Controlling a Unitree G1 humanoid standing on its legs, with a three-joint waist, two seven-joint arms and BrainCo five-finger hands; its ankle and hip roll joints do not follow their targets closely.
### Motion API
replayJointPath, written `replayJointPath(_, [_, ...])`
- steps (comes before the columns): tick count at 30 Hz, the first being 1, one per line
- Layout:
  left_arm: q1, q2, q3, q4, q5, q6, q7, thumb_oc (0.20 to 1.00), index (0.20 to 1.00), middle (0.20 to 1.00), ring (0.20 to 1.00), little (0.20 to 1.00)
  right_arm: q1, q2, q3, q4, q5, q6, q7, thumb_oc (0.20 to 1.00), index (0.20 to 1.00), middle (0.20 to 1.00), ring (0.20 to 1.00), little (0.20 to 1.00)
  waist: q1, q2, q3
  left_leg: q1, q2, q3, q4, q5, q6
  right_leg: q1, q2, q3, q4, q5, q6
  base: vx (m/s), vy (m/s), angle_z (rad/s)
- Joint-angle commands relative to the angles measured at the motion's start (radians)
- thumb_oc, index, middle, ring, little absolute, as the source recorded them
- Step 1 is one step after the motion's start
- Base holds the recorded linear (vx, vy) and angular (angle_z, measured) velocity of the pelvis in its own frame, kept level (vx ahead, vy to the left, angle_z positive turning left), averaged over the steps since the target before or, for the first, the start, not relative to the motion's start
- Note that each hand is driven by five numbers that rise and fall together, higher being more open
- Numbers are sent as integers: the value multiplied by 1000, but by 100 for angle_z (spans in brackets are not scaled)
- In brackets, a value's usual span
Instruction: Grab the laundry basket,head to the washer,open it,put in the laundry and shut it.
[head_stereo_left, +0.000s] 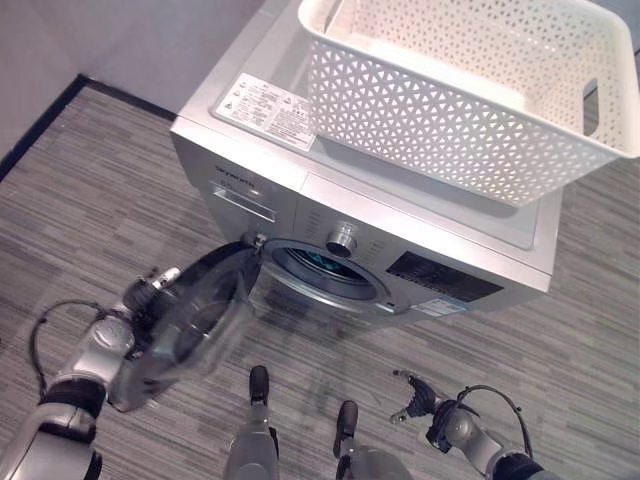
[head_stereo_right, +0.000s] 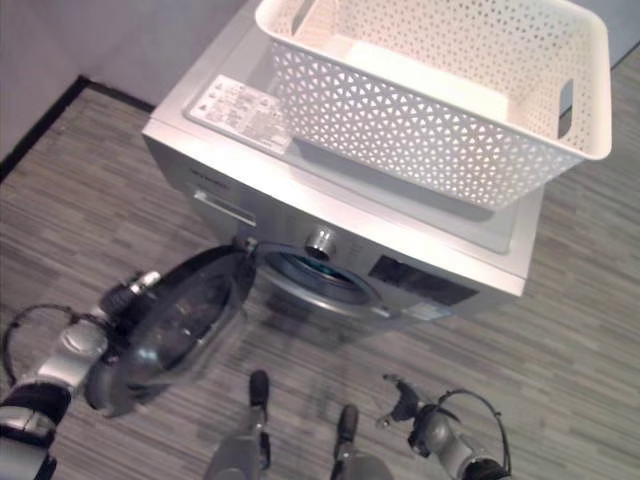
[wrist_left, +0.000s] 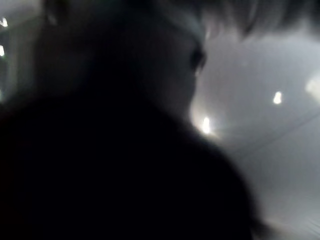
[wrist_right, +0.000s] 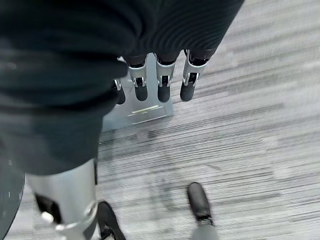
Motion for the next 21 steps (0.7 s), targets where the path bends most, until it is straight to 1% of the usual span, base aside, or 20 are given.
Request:
replayJointPath(1, [69, -140, -127, 57, -132, -64, -82, 1000, 1000, 1000, 1000, 1000, 32, -64, -37, 9, -11, 0, 0, 1000, 1000, 1000, 1000, 1000, -19, 6, -12, -43, 7, -51, 145, -121, 30, 32, -20, -25, 151, -87, 27, 4, -35, -4])
replayJointPath(2, [92, -145, -130, 32, -149, -65, -90, 1000, 1000, 1000, 1000, 1000, 37, -69, -45, 12, -15, -1, -2, 1000, 1000, 1000, 1000, 1000, -22, 14, -19, -28, 10, -50, 140, -118, 27, 43, -20, -24, 147, -90, 26, -86, -82, 1])
replayJointPath(3, [120, -165, -133, 6, -170, -66, -95, 1000, 1000, 1000, 1000, 1000, 35, -71, -57, 38, -9, -4, -9, 1000, 1000, 1000, 1000, 1000, -27, 28, -29, -13, 17, -38, 132, -89, 30, 51, -16, -28, 135, -74, 20, -95, -69, 3])
replayJointPath(4, [120, -165, -133, 6, -170, -65, -95, 1000, 1000, 1000, 1000, 1000, 35, -71, -57, 38, -9, -4, -9, 1000, 1000, 1000, 1000, 1000, -27, 29, -28, -12, 17, -38, 131, -89, 30, 52, -16, -28, 135, -73, 20, -102, -112, 0])
replayJointPath(5, [133, -194, -144, 2, -172, -61, -102, 1000, 1000, 1000, 1000, 1000, 34, -67, -59, 62, -13, -3, -13, 1000, 1000, 1000, 1000, 1000, -33, 43, -45, 13, 27, -34, 119, -78, 24, 69, -9, -20, 117, -72, 15, -13, -65, -1])
replayJointPath(7, [141, -201, -144, -6, -173, -61, -102, 1000, 1000, 1000, 1000, 1000, 35, -68, -54, 70, -18, -3, -12, 1000, 1000, 1000, 1000, 1000, -36, 48, -53, 31, 31, -27, 106, -71, 19, 80, -4, -15, 106, -70, 16, -23, -93, -5])
replayJointPath(11, [130, -257, -141, 23, -147, -59, -89, 1000, 1000, 1000, 1000, 1000, 22, -46, -30, 122, -38, -4, -9, 1000, 1000, 1000, 1000, 1000, -37, 66, -80, 85, 57, 3, 72, -48, 6, 107, 8, 6, 77, -64, 16, -24, -114, -11])
replayJointPath(13, [123, -270, -135, 18, -133, -60, -78, 1000, 1000, 1000, 1000, 1000, 25, -38, -16, 146, -51, -4, -5, 1000, 1000, 1000, 1000, 1000, -36, 76, -91, 111, 69, 17, 56, -26, -4, 119, 15, 20, 67, -64, 14, 0, -87, -30])
replayJointPath(16, [109, -285, -130, 11, -129, -60, -67, 1000, 1000, 1000, 1000, 1000, 33, -23, -14, 175, -45, 0, -4, 1000, 1000, 1000, 1000, 1000, -36, 90, -106, 136, 78, 19, 26, 0, -15, 137, 26, 28, 47, -66, 9, -39, -128, -28])
replayJointPath(17, [95, -291, -135, 13, -118, -60, -61, 1000, 1000, 1000, 1000, 1000, 39, -16, -17, 192, -38, 4, -5, 1000, 1000, 1000, 1000, 1000, -36, 97, -108, 138, 83, 3, 13, 18, -23, 143, 34, 28, 40, -68, 2, -114, -148, -17])
replayJointPath(18, [82, -298, -137, 18, -110, -59, -54, 1000, 1000, 1000, 1000, 1000, 42, -12, -23, 204, -28, 6, -8, 1000, 1000, 1000, 1000, 1000, -34, 106, -108, 127, 87, -19, 7, 49, -32, 143, 41, 25, 35, -71, -4, -113, -122, -4])
replayJointPath(19, [81, -298, -137, 18, -110, -59, -54, 1000, 1000, 1000, 1000, 1000, 41, -12, -23, 204, -28, 6, -8, 1000, 1000, 1000, 1000, 1000, -35, 107, -110, 122, 89, -20, 5, 52, -32, 139, 43, 24, 34, -68, -5, -190, -112, 4])
replayJointPath(20, [64, -311, -139, 23, -113, -60, -42, 1000, 1000, 1000, 1000, 1000, 46, -12, -29, 216, -17, 9, -10, 1000, 1000, 1000, 1000, 1000, -28, 119, -108, 92, 92, -51, 3, 114, -55, 142, 53, 13, 14, -69, -15, -215, -116, 9])
replayJointPath(21, [56, -317, -143, 27, -116, -63, -37, 1000, 1000, 1000, 1000, 1000, 51, -14, -28, 218, -17, 8, -11, 1000, 1000, 1000, 1000, 1000, -29, 123, -106, 64, 90, -66, 3, 141, -69, 145, 54, -3, -1, -67, -19, -210, -116, 29])
